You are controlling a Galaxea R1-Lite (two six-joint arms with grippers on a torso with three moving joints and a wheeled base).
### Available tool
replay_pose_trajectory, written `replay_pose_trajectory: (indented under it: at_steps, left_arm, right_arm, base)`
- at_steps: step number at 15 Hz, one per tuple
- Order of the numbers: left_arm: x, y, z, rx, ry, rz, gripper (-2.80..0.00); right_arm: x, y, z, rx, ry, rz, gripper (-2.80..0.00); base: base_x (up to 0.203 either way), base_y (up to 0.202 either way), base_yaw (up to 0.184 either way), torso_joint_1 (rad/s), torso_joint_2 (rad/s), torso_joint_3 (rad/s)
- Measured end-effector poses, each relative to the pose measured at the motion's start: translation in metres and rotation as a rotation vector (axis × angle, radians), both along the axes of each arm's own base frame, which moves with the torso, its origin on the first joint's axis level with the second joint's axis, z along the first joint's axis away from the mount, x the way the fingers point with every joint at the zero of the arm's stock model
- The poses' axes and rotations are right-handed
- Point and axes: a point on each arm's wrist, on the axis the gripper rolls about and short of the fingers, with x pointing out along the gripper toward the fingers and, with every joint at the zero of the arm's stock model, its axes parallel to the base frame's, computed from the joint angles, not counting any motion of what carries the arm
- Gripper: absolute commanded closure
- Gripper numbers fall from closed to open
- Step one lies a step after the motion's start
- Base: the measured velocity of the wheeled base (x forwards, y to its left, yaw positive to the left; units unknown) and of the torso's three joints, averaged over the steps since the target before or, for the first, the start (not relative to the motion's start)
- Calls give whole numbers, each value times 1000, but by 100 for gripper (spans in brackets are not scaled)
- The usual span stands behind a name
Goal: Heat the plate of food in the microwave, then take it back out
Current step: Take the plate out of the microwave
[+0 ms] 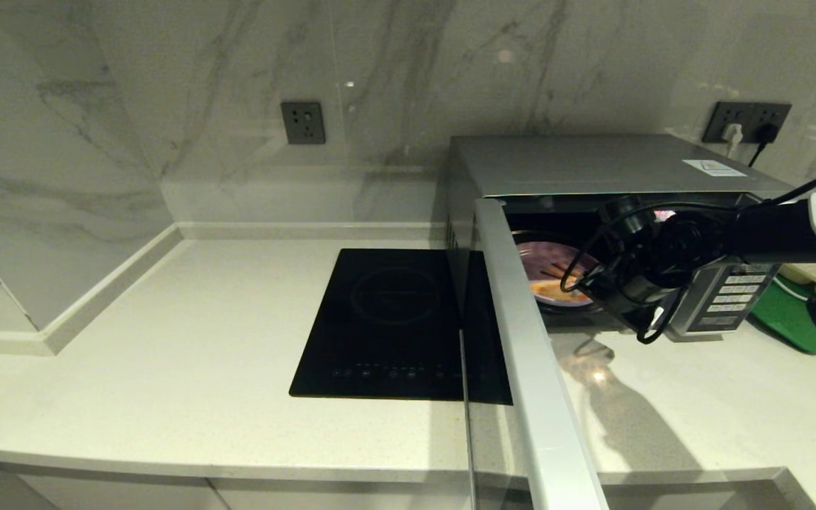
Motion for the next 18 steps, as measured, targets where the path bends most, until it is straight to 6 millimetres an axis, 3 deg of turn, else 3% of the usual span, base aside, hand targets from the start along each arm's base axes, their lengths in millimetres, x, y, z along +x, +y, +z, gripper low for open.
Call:
replay_pose_trajectory:
  at_steps: [11, 18]
  left_arm:
    - [0, 0, 0, 0, 1, 0, 0]
    - [0, 0, 0, 0, 1, 0, 0]
  right_arm:
    - [-6, -13, -7, 0, 36, -48, -280]
    - [-2, -14, 9, 5, -19, -50, -280]
  base:
    - [0, 0, 0, 0, 0, 0]
    - [0, 0, 0, 0, 0, 0]
